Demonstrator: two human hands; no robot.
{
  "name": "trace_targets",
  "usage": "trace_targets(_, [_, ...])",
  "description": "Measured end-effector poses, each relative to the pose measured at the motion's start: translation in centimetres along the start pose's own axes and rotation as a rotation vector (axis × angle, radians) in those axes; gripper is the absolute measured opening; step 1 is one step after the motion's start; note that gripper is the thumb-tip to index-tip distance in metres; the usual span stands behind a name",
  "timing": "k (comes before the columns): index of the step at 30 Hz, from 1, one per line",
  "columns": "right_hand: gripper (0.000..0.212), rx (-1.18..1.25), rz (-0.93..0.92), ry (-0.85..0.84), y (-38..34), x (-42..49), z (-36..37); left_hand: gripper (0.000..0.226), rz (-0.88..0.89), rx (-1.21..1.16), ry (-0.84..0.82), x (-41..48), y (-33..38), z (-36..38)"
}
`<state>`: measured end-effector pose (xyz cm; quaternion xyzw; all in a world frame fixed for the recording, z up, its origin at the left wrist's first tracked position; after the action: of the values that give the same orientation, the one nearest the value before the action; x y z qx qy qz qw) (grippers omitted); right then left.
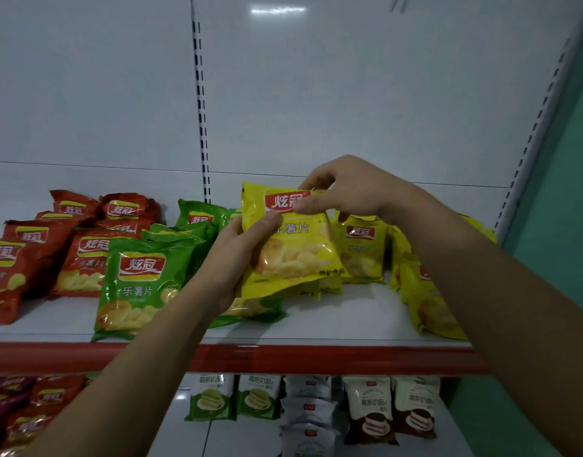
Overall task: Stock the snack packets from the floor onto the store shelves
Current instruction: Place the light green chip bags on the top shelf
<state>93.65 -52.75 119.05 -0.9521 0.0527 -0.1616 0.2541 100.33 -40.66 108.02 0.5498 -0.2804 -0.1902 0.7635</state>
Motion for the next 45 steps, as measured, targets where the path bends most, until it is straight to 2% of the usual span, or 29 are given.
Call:
trace_targets(4, [0.032,0.026,0.066,-0.012,1.6,-1.0,-1.4,0.049,0.014,0.051,-0.038,0.2,0.6,1.0])
trace_targets(7, [0.03,0.097,0.066,-0.002,2.4,-1.7,-2.5,0.066,-0.077,0.129,-0.036,0.6,-0.5,0.5])
trace_targets(9, [0.027,0.249,0.058,0.071,3.2,-1.9,-4.3,0.055,-0.117,0.191,0.012,0.5,-1.3,-0.6])
trace_targets(11, [0.017,0.429,0.094,0.172,4.9,-2.0,-6.5,0.044,-0.154,0.26,-0.016,0.4,-2.3,-1.1])
trace_targets(14, [0.019,0.453,0.22,0.293,8.5,-1.6,-8.3,0.039,-0.157,0.274,-0.029,0.1,-2.6,-1.4])
trace_targets(19, [0.026,0.256,0.362,0.297,13.7,-1.2,-7.2,0.036,-0.119,0.22,-0.018,0.0,-2.1,-1.5])
trace_targets(24, [0.02,0.232,0.338,0.127,16.0,-1.1,-5.5,0.038,-0.121,0.224,-0.013,-1.0,-2.4,-2.2])
trace_targets(29, [0.034,0.046,0.275,0.022,16.1,0.0,-3.0,0.038,-0.135,0.233,-0.022,-1.8,-2.7,-2.1])
trace_targets(32, [0.036,-0.168,0.23,-0.031,16.1,1.3,-1.6,0.039,-0.124,0.238,-0.019,-2.0,-2.5,-1.9])
trace_targets(34, [0.039,-0.327,0.226,-0.007,16.5,2.0,-1.2,0.039,-0.124,0.236,-0.013,-2.3,-2.6,-2.0])
trace_targets(40, [0.044,-0.836,0.302,0.033,17.6,2.5,-1.3,0.04,-0.147,0.21,-0.001,-2.7,-3.2,-2.4])
trace_targets(45, [0.049,-0.96,0.341,0.055,17.7,2.6,-1.8,0.039,-0.142,0.219,0.016,-2.9,-3.6,-2.4])
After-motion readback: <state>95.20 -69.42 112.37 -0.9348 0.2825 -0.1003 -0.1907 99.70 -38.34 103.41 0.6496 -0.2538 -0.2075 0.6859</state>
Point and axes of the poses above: each hand's wrist, its own x-axis towards the middle knuckle, its own z-axis out of the palm, y = z × x, the point moved 9 cm from there along x, towards the middle knuckle, and after that the axes turned 1 degree about z, right-handed, at the moved point
